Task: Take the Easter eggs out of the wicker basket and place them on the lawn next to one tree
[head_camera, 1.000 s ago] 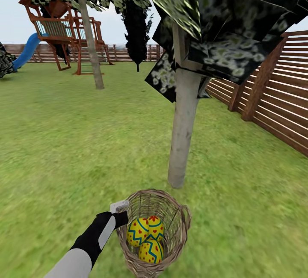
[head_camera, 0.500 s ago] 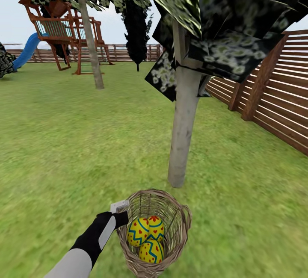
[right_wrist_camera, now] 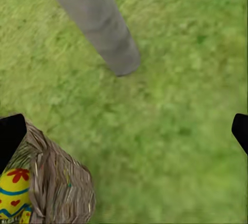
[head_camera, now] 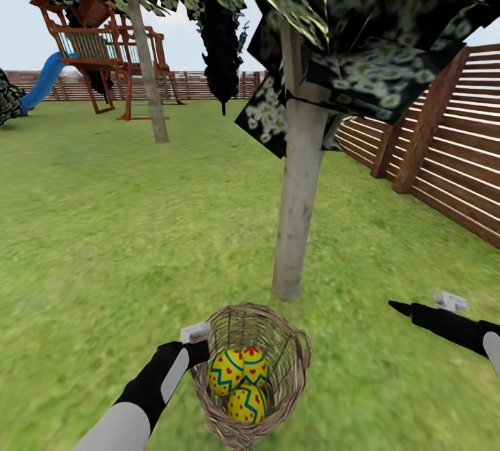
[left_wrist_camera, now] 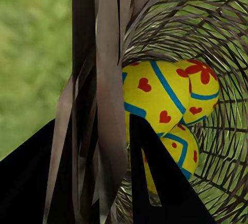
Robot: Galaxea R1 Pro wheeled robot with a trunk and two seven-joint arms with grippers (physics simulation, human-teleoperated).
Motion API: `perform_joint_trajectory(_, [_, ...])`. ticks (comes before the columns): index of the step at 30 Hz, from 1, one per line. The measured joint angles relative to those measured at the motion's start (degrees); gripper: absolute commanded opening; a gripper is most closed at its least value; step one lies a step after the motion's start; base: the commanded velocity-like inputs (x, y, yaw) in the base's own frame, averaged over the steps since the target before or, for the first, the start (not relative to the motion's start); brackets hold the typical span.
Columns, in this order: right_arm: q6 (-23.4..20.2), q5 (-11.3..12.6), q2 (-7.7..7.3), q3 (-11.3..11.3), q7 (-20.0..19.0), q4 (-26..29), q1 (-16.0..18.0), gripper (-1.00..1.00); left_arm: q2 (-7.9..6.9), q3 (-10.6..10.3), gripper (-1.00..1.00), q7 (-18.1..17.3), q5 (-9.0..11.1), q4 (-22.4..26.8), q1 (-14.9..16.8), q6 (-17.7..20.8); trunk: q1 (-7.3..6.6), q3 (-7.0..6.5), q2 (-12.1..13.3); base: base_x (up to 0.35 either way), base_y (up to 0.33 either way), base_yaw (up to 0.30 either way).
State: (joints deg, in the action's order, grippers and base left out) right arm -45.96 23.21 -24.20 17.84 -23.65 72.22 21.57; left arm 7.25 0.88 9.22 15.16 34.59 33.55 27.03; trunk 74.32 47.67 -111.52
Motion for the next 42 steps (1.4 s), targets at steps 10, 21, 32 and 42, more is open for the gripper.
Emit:
perform_joint_trajectory(10, [3.9, 0.28, 0.38, -0.35, 0.02, -0.52, 0.89, 1.0, -0.38, -0.02, -1.0, -1.43, 0.44, 2.96, 0.01, -0.72, 0.22, 0.18, -0.41, 0.0, 0.0, 0.0])
perform_joint_trajectory(21, [9.26, 0.14, 0.3, -0.35, -0.04, -0.53, 0.89, 1.0, -0.72, -0.08, -1.0, -5.03, 4.09, 5.24, 0.0, -0.79, 0.65, 0.54, -1.19, 0.0, 0.0, 0.0])
perform_joint_trajectory(32, [9.26, 0.14, 0.38, -0.35, -0.04, -0.61, 0.89, 1.0, -0.71, -0.09, -1.0, -5.01, 3.77, 5.17, 0.0, -0.64, 2.41, 1.97, -4.4, 0.0, 0.0, 0.0])
perform_joint_trajectory(42, [9.26, 0.13, 0.33, -0.35, -0.04, -0.94, 0.89, 1.0, -0.8, 0.18, -1.0, -4.91, 8.01, 4.9, -0.01, -0.12, 4.61, 3.77, -8.41, 0.0, 0.0, 0.0])
